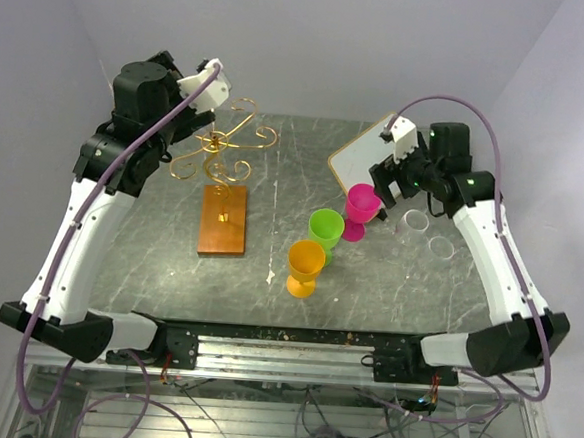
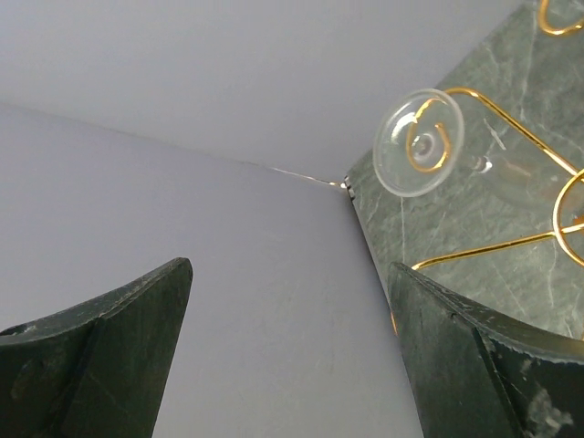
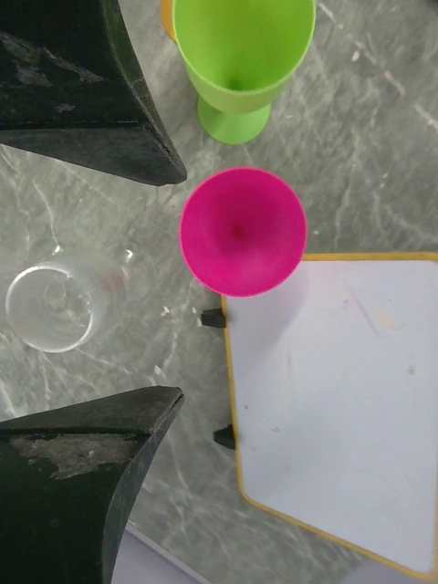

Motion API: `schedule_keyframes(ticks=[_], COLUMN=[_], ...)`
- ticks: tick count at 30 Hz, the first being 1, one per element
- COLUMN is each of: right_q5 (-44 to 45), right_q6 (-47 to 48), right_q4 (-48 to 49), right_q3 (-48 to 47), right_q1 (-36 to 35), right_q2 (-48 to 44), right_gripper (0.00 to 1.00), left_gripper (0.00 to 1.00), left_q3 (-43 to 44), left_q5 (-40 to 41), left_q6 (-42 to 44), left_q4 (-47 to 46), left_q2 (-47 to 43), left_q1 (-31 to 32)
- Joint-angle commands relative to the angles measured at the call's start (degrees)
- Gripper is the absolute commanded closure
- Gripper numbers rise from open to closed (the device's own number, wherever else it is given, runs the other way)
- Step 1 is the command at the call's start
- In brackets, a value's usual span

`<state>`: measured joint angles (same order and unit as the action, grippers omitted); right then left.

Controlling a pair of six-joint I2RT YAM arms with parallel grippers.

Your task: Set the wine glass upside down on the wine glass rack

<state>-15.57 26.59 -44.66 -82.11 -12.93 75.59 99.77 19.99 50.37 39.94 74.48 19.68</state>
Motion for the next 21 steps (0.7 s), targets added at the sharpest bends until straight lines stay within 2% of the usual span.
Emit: schedule_keyframes(ticks=[1, 10, 21], right_q5=[5.51, 6.82, 6.22], right_q6=[-4.28, -7.1, -7.56], right_q4=[-1.52, -3.06, -3.54], right_q3=[0.14, -0.8, -2.89], right_q1=[-0.52, -1.28, -1.81], right_q2=[4.21, 12.98, 18.91], right_gripper=[0.1, 0.39, 0.61], left_gripper=[0.01, 0.0, 0.01], left_q3=[1.05, 1.59, 1.45], left_q5=[2.89, 0.07, -1.84], left_q6=[-3.38, -3.99, -3.5], left_q4=[-4.03, -2.28, -1.18], left_q2=[-1.42, -2.05, -1.79], left_q1=[-0.61, -0.7, -0.7])
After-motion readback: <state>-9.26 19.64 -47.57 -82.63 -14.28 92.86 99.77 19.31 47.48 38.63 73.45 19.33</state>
